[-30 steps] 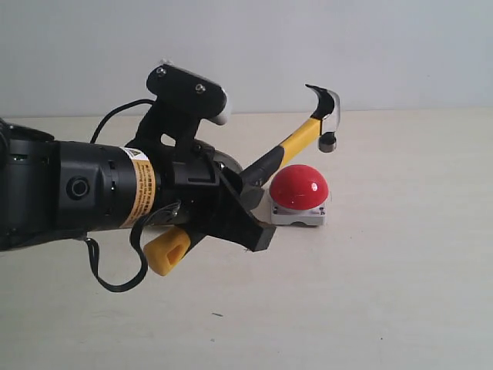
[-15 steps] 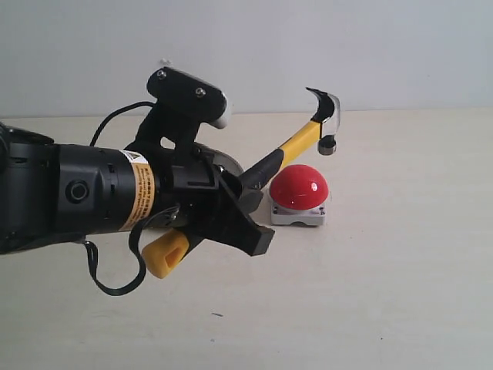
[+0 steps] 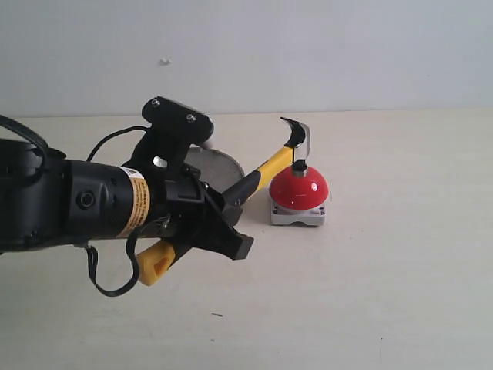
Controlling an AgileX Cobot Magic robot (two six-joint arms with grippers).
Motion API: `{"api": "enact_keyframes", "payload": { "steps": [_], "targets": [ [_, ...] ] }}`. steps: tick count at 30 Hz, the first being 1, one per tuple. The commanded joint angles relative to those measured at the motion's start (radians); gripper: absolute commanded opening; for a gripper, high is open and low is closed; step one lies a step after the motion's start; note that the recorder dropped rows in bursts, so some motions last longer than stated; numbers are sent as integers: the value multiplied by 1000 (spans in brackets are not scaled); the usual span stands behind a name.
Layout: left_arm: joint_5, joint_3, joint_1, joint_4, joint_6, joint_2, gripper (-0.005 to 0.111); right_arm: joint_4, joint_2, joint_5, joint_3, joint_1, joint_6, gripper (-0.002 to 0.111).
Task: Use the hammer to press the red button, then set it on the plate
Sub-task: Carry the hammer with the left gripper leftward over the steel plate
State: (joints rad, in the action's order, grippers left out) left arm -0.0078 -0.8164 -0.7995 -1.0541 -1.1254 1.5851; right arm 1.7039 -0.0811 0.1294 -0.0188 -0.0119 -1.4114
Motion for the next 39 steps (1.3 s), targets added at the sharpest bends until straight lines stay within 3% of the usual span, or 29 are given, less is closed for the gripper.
{"api": "enact_keyframes", "payload": {
  "steps": [1,10,21,25,35,39],
  "targets": [
    [-83,-78,43,-8,5,-50,0,-1,-4,7,3,-1,1,0],
    [-32,-152,43,-8,5,-62,0,-1,-4,7,3,-1,1,0],
    [-34,-120,20,-17,-103,197,0,-1,-4,7,3,-1,1,0],
    [-38,-120,20,-18,-84,131,0,-1,-4,7,3,-1,1,0],
    [212,-125,22,-18,-12,-160,0,-1,-4,7,3,-1,1,0],
    [153,-120,41,8,-12,-198,0,-1,-4,7,3,-1,1,0]
  ]
}}
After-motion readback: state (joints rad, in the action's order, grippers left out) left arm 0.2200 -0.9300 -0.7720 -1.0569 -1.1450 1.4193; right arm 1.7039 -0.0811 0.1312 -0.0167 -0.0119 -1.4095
